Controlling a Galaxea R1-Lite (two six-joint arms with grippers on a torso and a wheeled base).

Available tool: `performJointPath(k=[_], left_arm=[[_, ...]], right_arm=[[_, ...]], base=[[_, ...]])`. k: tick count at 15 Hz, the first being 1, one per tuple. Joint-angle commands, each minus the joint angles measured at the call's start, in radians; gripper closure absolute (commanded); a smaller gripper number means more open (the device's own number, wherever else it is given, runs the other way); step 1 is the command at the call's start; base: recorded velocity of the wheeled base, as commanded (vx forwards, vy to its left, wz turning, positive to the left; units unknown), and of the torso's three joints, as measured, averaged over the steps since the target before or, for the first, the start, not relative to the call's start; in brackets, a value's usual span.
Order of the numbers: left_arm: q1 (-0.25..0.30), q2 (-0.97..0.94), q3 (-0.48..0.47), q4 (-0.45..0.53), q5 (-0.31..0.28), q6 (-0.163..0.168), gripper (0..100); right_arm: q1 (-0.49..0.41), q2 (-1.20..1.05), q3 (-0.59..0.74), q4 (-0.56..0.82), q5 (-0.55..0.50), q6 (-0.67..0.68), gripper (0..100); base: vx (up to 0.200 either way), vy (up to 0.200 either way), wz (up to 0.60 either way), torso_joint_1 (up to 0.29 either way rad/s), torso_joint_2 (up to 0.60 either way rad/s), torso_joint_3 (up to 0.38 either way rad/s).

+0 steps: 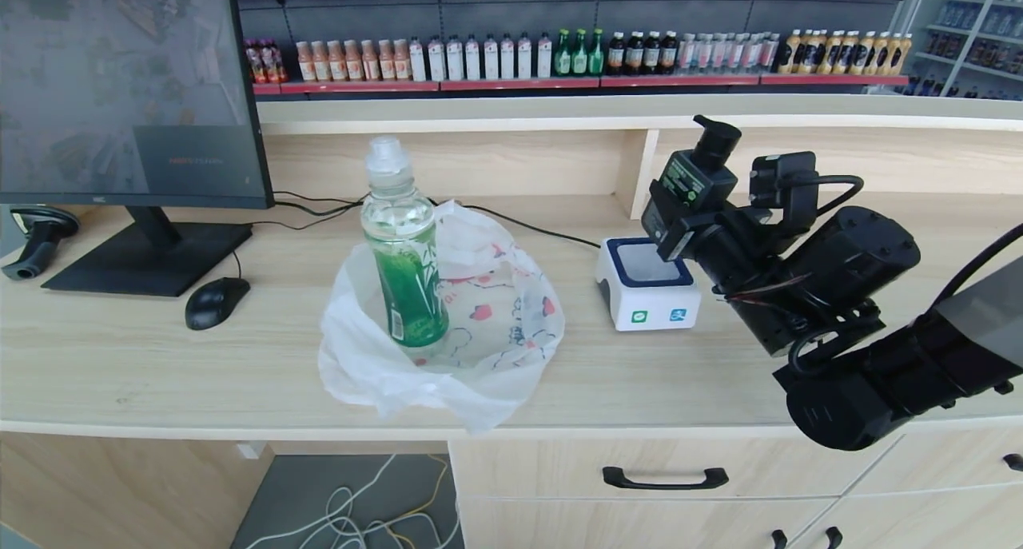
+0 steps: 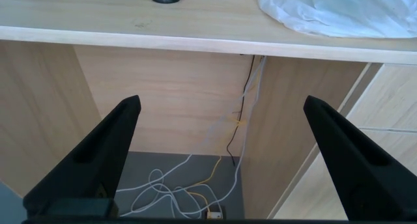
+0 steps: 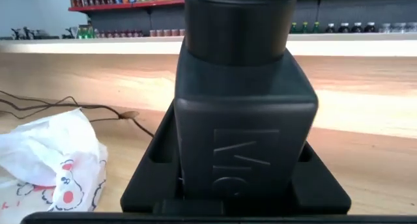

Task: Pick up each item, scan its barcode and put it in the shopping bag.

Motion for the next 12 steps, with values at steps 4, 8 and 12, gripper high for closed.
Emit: performJointPath(k=[4, 8, 12], left_arm=[[0.0, 0.0, 0.0, -0.001, 0.0, 0.001, 0], [0.0, 0.0, 0.0, -0.001, 0.0, 0.001, 0], [0.0, 0.0, 0.0, -0.001, 0.0, 0.003, 0]], right_arm=[[0.019, -0.013, 0.015, -0.004, 0.0, -0.006, 100], [0.086, 0.001, 0.016, -0.004, 0.0, -0.006, 100], [0.085, 0.013, -0.005, -0.004, 0.0, -0.006, 100]], base=[[0.0, 0.05, 0.0, 0.002, 0.0, 0.001], [0.0, 0.0, 0.0, 0.0, 0.0, 0.0], [0.0, 0.0, 0.45, -0.003, 0.0, 0.002]])
